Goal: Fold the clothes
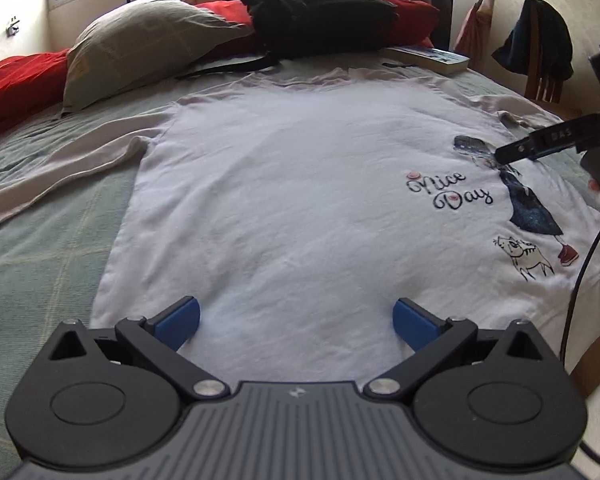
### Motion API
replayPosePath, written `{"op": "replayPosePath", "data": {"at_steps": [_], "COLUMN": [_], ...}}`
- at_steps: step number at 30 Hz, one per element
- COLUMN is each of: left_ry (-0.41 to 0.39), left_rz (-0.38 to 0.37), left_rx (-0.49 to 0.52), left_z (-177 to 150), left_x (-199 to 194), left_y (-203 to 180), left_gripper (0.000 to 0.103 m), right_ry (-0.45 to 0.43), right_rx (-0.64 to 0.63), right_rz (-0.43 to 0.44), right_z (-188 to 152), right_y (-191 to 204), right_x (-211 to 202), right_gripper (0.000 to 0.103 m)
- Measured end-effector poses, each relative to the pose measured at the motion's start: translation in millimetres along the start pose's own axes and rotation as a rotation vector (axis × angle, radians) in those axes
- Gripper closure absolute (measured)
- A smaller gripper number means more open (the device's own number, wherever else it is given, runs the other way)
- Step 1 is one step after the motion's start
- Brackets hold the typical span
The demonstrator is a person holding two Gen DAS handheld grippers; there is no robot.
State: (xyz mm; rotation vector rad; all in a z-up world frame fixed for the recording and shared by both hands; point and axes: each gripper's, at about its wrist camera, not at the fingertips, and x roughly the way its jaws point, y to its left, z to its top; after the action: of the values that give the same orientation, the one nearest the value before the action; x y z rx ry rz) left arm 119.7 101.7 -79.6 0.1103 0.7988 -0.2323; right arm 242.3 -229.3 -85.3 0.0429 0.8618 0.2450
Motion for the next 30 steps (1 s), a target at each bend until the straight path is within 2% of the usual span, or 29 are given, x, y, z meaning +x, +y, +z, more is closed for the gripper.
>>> {"op": "replayPosePath", "data": {"at_steps": [4, 7, 10, 13, 17, 21, 25, 26, 28, 30], "left_ry": [-0.026, -0.067, -0.054, -0.036, -0.011, 0.011, 0.001, 0.004, 0.011, 0.015], "left_rz": [0.015, 0.003, -0.004, 0.010, 0.029, 0.051, 0.111, 0.120, 0.152, 0.194], "left_rx": [0.013, 0.014, -0.020, -0.060, -0.114, -0.165, -0.164, -0.153, -0.123, -0.089], "left_z": [21, 42, 52, 47, 42, 37, 61, 69, 87, 107], "left_x": [-1, 6, 19, 17, 14, 11, 15, 21, 35, 52], "left_y": [5, 9, 16, 29, 45, 62, 84, 89, 99, 108], "left_gripper": [0.001, 0.001, 0.001, 0.001, 0.001, 0.001, 0.001, 0.001, 0.001, 0.001], "right_ry": [-0.013, -0.051, -0.077, -0.105, -0.075, -0.009, 0.072, 0.073, -0.011, -0.030], "right_rx": [0.018, -0.063, -0.143, -0.216, -0.290, -0.343, -0.328, -0.328, -0.350, -0.352], "right_rz": [0.013, 0.076, 0.103, 0.110, 0.102, 0.098, 0.160, 0.168, 0.194, 0.231], "right_z": [24, 58, 94, 126, 158, 170, 157, 150, 138, 137], "right_y": [4, 40, 80, 118, 157, 184, 191, 191, 189, 183], "right_x": [-3, 3, 15, 33, 74, 125, 172, 180, 179, 179], "right_gripper": [0.000, 0.000, 0.000, 0.000, 0.000, 0.000, 0.000, 0.000, 0.000, 0.000]}}
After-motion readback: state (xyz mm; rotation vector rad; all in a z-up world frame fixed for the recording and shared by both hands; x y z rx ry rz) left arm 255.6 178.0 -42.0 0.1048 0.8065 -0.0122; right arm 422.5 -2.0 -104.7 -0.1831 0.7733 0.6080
